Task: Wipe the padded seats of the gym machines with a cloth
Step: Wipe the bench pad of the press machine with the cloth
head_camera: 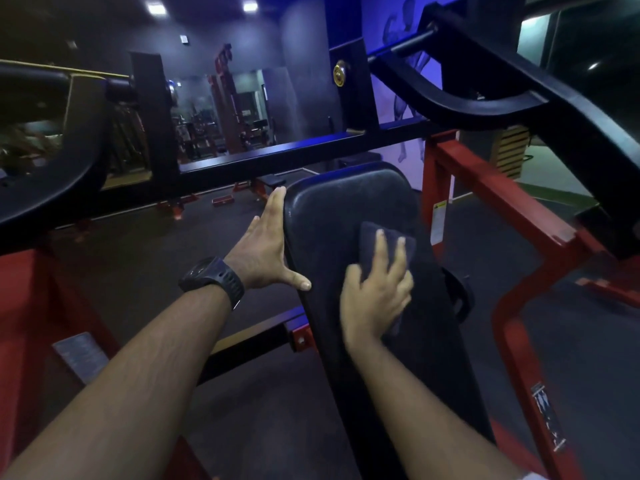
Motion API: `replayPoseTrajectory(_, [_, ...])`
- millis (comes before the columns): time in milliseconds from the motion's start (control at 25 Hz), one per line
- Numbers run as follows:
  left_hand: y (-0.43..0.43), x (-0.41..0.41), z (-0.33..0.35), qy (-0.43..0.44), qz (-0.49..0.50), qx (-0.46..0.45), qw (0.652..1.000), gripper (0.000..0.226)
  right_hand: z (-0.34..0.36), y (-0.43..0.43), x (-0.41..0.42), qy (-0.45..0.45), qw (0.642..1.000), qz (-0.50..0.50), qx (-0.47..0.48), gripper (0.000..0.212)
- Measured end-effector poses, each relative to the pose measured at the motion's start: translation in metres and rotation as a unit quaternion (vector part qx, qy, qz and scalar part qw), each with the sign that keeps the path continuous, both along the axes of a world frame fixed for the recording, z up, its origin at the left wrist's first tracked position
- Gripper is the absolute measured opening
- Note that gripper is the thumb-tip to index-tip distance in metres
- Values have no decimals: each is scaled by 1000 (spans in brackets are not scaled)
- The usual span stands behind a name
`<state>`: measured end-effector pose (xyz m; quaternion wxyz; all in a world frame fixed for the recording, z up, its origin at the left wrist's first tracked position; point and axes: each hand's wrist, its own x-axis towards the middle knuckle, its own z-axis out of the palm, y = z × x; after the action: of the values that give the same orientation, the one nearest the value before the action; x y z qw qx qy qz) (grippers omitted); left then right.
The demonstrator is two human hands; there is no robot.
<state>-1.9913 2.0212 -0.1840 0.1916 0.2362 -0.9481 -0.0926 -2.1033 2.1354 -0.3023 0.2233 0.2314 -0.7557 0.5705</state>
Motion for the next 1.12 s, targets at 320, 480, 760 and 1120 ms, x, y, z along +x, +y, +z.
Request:
replayPoseTrajectory(320, [-6, 0, -3, -10, -2, 4, 1000, 170, 62, -24, -9, 136, 988, 58, 46, 62])
replayPoseTrajectory(480, [-8, 1, -4, 0, -9, 4, 1000, 171, 70, -24, -43, 398, 903, 125, 100, 55])
replayPoseTrajectory(760, [-9, -1, -6, 16, 1, -2, 1000, 172, 91, -39, -43, 381, 911, 114, 105, 54])
replayPoseTrajectory(1120, [-9, 0, -4, -5, 2, -24, 1000, 170, 105, -39, -71, 327, 935, 77, 112, 56])
